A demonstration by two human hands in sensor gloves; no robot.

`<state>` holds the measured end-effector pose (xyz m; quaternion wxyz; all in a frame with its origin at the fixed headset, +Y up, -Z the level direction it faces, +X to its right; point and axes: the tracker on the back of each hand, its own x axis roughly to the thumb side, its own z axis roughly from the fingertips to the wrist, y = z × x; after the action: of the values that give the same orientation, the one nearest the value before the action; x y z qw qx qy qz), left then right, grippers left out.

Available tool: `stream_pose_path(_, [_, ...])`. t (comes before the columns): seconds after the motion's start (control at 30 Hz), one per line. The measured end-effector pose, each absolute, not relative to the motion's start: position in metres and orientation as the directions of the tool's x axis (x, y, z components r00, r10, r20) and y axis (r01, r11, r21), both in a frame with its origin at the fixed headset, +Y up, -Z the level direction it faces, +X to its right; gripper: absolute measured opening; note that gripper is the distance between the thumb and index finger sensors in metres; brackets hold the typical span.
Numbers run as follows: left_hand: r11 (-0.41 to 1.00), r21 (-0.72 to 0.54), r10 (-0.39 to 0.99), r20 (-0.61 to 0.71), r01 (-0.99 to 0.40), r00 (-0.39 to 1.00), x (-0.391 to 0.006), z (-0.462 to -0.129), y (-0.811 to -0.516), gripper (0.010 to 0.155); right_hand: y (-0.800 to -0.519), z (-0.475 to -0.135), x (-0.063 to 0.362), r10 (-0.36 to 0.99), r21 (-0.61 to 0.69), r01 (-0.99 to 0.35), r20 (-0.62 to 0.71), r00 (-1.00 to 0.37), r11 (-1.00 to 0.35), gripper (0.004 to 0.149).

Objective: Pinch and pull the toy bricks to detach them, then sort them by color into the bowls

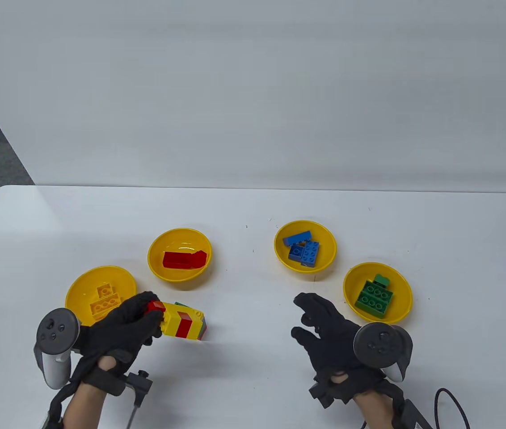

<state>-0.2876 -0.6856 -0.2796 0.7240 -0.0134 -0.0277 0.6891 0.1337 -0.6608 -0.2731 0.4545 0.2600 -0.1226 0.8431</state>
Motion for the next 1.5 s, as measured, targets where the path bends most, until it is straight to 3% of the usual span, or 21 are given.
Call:
stream_pose_path(0.03, [-0.048, -0.086, 0.999, -0.023, -0.995, -0.046, -0.277, -0.277, -0.692, 0.069, -0.66, -0.27, 0.128, 0.692, 0.038, -0.828, 0.572, -0.441, -0.559, 0.076])
stream_pose_path(0.1, [-0.12, -0.106, 0.989, -0.096, -0.987, -0.11, -0.258, -0.274, -0.702, 0.069, -0.66, -0.261, 0.111, 0.664, 0.061, -0.821, 0.624, -0.412, -0.567, 0.084])
stream_pose_path(0.27, [-0.061, -0.204, 0.982, -0.187, -0.977, -0.022, -0.215, -0.268, -0.72, 0.07, -0.667, -0.248, 0.079, 0.696, 0.141, -0.846, 0.645, -0.315, -0.514, 0.092])
stream_pose_path(0.4, [-0.028, -0.239, 0.981, -0.195, -0.971, 0.02, -0.189, -0.261, -0.724, 0.07, -0.677, -0.247, 0.066, 0.737, 0.158, -0.887, 0.628, -0.248, -0.434, 0.087])
stream_pose_path(0.53, [0.263, -0.11, 0.961, -0.051, -0.958, 0.27, -0.183, -0.255, -0.714, 0.071, -0.68, -0.246, 0.065, 0.689, 0.063, -0.871, 0.641, -0.339, -0.488, 0.078])
stream_pose_path(0.57, [0.296, -0.129, 0.953, -0.034, -0.946, 0.303, -0.181, -0.253, -0.712, 0.07, -0.682, -0.246, 0.062, 0.686, 0.051, -0.855, 0.623, -0.376, -0.516, 0.075])
stream_pose_path(0.67, [0.282, -0.136, 0.957, -0.025, -0.95, 0.287, -0.174, -0.247, -0.708, 0.07, -0.687, -0.246, 0.058, 0.649, 0.006, -0.821, 0.616, -0.447, -0.571, 0.067])
stream_pose_path(0.83, [0.272, -0.233, 0.961, 0.009, -0.934, 0.277, -0.176, -0.25, -0.706, 0.071, -0.684, -0.248, 0.062, 0.69, 0.034, -0.843, 0.592, -0.416, -0.537, 0.065])
stream_pose_path(1.0, [0.504, -0.274, 0.848, 0.338, -0.819, 0.409, -0.183, -0.256, -0.687, 0.082, -0.685, -0.251, 0.073, 0.762, 0.071, -0.89, 0.551, -0.34, -0.45, 0.064])
stream_pose_path(1.1, [0.643, -0.265, 0.742, 0.448, -0.718, 0.499, -0.184, -0.257, -0.682, 0.085, -0.686, -0.251, 0.076, 0.788, 0.107, -0.908, 0.544, -0.289, -0.406, 0.064])
stream_pose_path(1.27, [0.568, -0.368, 0.801, 0.454, -0.736, 0.391, -0.178, -0.259, -0.689, 0.077, -0.686, -0.25, 0.073, 0.783, 0.171, -0.883, 0.556, -0.28, -0.438, 0.064])
stream_pose_path(1.37, [0.587, -0.326, 0.776, 0.485, -0.741, 0.402, -0.18, -0.26, -0.688, 0.067, -0.687, -0.249, 0.071, 0.766, 0.21, -0.853, 0.574, -0.287, -0.477, 0.064])
stream_pose_path(1.5, [0.493, -0.422, 0.839, 0.461, -0.761, 0.288, -0.185, -0.266, -0.689, 0.065, -0.685, -0.251, 0.071, 0.816, 0.326, -0.849, 0.545, -0.192, -0.417, 0.065])
